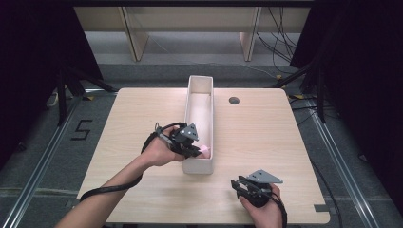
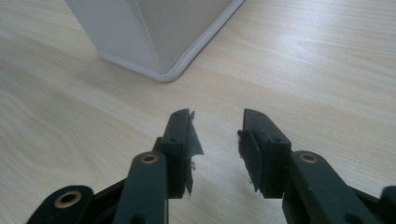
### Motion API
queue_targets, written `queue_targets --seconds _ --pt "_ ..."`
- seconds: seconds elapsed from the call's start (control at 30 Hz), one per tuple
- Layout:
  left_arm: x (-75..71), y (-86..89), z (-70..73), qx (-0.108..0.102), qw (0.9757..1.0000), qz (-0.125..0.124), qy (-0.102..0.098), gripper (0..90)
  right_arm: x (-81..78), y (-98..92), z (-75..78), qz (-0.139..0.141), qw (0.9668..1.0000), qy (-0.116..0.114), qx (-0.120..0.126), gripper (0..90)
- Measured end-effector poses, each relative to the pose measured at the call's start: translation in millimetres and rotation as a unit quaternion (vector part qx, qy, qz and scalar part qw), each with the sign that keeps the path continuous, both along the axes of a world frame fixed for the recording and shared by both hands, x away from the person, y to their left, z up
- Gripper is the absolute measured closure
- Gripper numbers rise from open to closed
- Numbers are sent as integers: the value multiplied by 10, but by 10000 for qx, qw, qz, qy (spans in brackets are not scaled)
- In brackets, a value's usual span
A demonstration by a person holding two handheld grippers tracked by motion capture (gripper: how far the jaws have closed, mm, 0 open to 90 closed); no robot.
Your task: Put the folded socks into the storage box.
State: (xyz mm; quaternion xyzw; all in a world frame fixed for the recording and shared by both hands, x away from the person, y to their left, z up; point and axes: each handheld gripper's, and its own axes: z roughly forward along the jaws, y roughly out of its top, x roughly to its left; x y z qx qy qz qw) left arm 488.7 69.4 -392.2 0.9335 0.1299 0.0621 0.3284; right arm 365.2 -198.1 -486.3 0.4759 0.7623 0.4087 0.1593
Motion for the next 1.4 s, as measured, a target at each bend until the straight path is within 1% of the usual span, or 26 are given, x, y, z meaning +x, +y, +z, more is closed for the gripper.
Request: queue_targets --seconds 0.1,0.13,0.17,0.2,0.23,0.27,0.33,0.37,0.43,0.47,0.5,0.53,0.57,0.6,0.63,0.67,0.73,0.8,0.97,1.0,1.03,1.1,1.13,1.23,1.3,1.4 --pt "4 0 0 -17 10000 28 13 833 -2 0 3 9 10000 0 15 629" --pt "4 1 0 -29 10000 51 24 832 -27 26 9 -112 9997 167 156 628" --pt "7 5 1 -53 9999 87 51 829 -17 22 1 -69 9998 106 157 627" --pt "8 7 0 -71 9999 105 86 824 -15 19 1 -54 9998 103 138 626" --pt "8 10 -2 -89 9998 130 108 821 2 -2 -2 15 10000 -34 23 625" --pt "11 14 -3 -90 9998 139 141 816 -2 -3 3 -1 10000 -16 -8 625" --pt "18 20 -5 -139 9995 193 211 802 -2 1 1 -17 10000 42 30 624" --pt "17 21 -4 -136 9995 196 203 797 2 -4 0 -15 10000 -24 -13 623" --pt "18 23 -2 -141 9995 203 211 790 3 -3 0 -10 10000 -27 -5 621" --pt "19 24 0 -148 9994 206 213 785 -1 0 2 -6 10000 24 30 620" --pt "13 19 -3 -224 9991 253 246 779 -17 14 6 -76 9999 117 94 620" --pt "12 19 -2 -255 9990 271 263 774 -12 9 4 -54 9999 84 74 620" --pt "24 30 11 -188 9993 212 247 771 -2 8 -6 -5 9999 15 102 619" --pt "22 29 9 -255 9990 249 270 769 2 -3 -2 16 10000 -34 30 619" --pt "21 30 10 -288 9988 260 286 767 2 -4 -1 12 10000 -32 27 619" --pt "20 31 12 -291 9988 263 295 767 -14 17 3 -51 9998 97 141 619" --pt "20 34 11 -279 9988 254 317 769 -14 17 3 -49 9998 99 151 618" --pt "19 36 3 -251 9988 238 356 784 2 -7 1 15 10000 -39 24 617" --pt "22 30 11 -258 9987 216 393 801 2 -3 -1 9 10000 -27 36 615" --pt "22 29 14 -268 9986 229 392 799 -12 16 2 -47 9998 92 143 615" --pt "23 29 14 -286 9985 233 398 799 -14 17 4 -54 9998 102 154 615" --pt "30 36 23 -297 9985 261 382 795 3 1 -2 24 10000 8 97 614" --pt "30 36 25 -315 9984 276 388 793 2 -3 -2 9 10000 -19 73 614" --pt "32 38 35 -361 9981 282 413 787 2 -1 -4 17 9999 21 102 613" --pt "30 37 48 -365 9981 281 402 781 3 -7 0 5 10000 -51 59 613" --pt "31 35 68 -419 9978 285 426 765 4 -9 0 2 10000 -58 73 612"
